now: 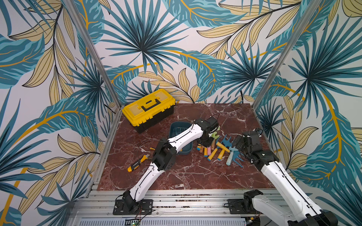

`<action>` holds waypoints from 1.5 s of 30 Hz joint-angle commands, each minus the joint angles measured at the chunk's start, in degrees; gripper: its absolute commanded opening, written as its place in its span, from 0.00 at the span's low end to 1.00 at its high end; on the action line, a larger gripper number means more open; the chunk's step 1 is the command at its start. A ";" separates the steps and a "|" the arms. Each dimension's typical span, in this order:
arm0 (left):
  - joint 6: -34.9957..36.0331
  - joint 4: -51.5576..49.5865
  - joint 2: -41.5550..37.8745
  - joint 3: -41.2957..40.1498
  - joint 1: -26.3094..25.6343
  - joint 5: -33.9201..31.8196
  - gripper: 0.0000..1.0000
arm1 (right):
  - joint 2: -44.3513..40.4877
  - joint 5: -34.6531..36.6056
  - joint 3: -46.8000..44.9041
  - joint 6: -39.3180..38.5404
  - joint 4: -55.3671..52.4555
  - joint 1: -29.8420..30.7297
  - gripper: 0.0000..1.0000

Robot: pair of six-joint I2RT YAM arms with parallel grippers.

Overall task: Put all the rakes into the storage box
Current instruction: Pick up the rake at the center of the board, then place the rake in the storage box.

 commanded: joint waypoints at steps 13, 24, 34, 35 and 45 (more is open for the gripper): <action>-3.12 5.43 -14.64 -6.83 -1.23 -6.89 0.13 | 0.28 -0.69 -1.40 0.49 0.15 -0.31 0.99; -2.36 4.62 -21.96 -14.30 -1.49 -17.65 0.13 | 0.61 -1.92 -1.44 0.19 0.76 -0.31 0.99; -0.76 5.55 -18.70 -16.10 -4.86 -17.68 0.13 | 3.01 -8.21 -1.04 -2.96 2.17 -0.31 0.99; -0.99 4.58 -17.11 -15.11 -5.52 -20.95 0.13 | 3.08 -9.17 -1.15 -3.38 2.58 -0.28 0.99; -3.15 1.58 -11.98 -9.97 -6.64 -26.64 0.11 | 4.14 -12.74 -1.38 -4.44 4.04 -0.31 0.99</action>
